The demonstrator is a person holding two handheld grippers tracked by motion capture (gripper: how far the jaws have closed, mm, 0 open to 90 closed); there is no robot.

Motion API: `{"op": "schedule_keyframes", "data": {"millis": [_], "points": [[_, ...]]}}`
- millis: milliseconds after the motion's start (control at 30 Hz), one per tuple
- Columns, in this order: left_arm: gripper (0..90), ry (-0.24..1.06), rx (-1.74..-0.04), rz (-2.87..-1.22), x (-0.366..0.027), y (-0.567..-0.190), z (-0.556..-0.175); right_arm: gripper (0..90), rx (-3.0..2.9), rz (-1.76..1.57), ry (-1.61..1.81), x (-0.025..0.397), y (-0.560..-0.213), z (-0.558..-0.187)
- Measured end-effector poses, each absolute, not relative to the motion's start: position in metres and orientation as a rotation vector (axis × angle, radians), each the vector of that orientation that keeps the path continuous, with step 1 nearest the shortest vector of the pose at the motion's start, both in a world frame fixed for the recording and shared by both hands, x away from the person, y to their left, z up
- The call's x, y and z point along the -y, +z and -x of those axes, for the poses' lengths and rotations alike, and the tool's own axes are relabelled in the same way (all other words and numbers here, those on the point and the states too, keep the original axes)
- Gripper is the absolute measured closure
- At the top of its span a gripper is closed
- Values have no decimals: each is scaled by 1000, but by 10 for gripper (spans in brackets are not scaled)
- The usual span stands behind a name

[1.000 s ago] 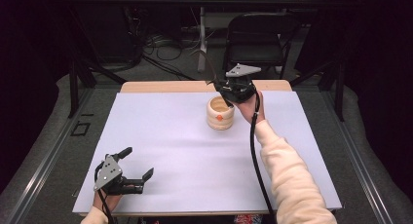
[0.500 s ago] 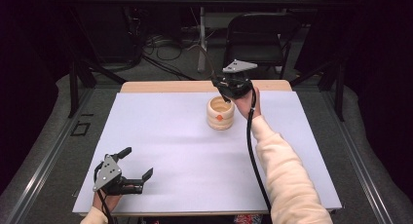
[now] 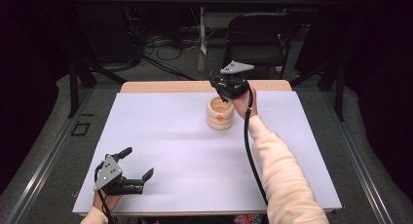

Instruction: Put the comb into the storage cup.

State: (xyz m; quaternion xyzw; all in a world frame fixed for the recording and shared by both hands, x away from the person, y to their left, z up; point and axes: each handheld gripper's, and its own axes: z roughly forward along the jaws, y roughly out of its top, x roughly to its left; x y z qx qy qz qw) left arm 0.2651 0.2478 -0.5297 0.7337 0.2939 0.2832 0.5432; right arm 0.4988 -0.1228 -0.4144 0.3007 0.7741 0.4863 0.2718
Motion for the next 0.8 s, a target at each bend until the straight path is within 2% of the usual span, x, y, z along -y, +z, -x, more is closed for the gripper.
{"op": "schedule_keyframes", "data": {"millis": [800], "points": [[0, 678, -698, -1742, -249, -529, -265, 723, -2085, -800, 1331, 114, -431, -505]]}}
